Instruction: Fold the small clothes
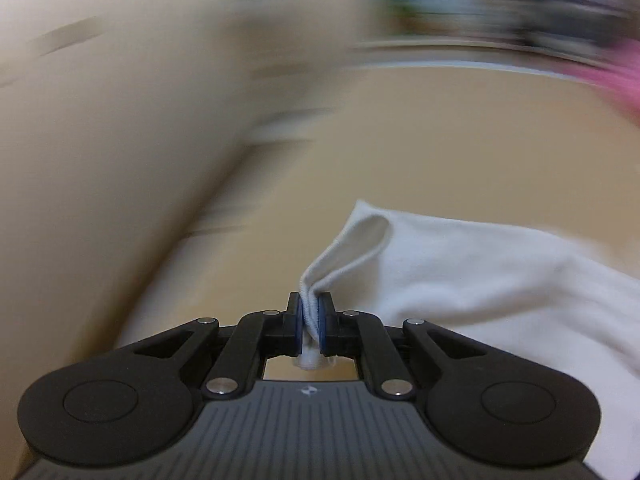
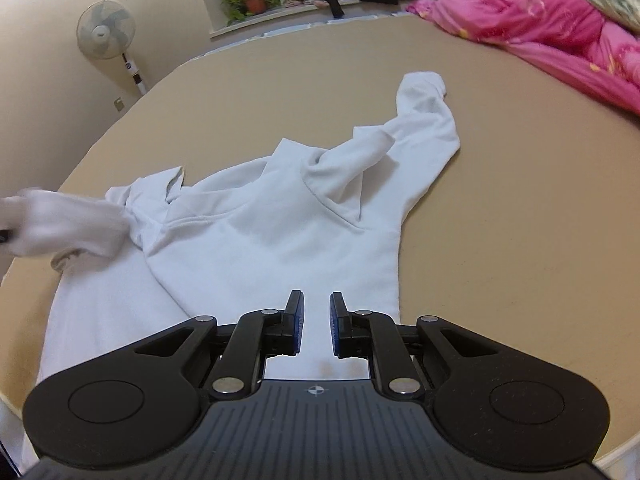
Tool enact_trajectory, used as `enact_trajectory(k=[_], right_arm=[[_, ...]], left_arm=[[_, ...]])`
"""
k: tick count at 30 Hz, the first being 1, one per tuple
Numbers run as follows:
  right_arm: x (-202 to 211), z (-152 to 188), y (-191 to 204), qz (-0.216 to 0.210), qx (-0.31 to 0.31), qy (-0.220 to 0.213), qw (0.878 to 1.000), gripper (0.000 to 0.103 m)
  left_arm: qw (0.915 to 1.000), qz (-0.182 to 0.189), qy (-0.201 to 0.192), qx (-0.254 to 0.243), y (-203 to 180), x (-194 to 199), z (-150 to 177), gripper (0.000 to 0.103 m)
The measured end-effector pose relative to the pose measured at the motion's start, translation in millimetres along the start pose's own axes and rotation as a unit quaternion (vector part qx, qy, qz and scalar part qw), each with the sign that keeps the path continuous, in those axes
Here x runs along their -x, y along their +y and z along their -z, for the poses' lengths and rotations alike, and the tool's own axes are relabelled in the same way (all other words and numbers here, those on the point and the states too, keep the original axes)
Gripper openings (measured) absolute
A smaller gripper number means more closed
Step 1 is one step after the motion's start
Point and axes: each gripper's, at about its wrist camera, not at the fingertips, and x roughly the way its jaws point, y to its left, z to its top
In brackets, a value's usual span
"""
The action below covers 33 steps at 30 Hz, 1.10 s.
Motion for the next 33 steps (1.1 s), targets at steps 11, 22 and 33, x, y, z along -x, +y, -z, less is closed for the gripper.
enact_trajectory(k=[11, 22, 33], right_arm=[[-27.2, -22.7, 9.4, 0.026, 0.029, -0.035, 0.999, 0.020], [-157.1, -136.1, 35.2, 0.007, 0.062, -0.034, 0.998, 0.037], [-234.7, -168.1, 62.5, 0.014, 0.110, 0.047, 0.993, 0.001]], left_arm=[[0.9918, 0.106, 0.008, 0.071, -7.2, -51.5, -5.1, 0.040], [0.9249, 0.369, 0.060, -0.072, -228.8, -93.1, -23.9, 0.060], [0.9083, 0.378, 0.018, -0.178, -281.0, -106.6, -35.3, 0.010]])
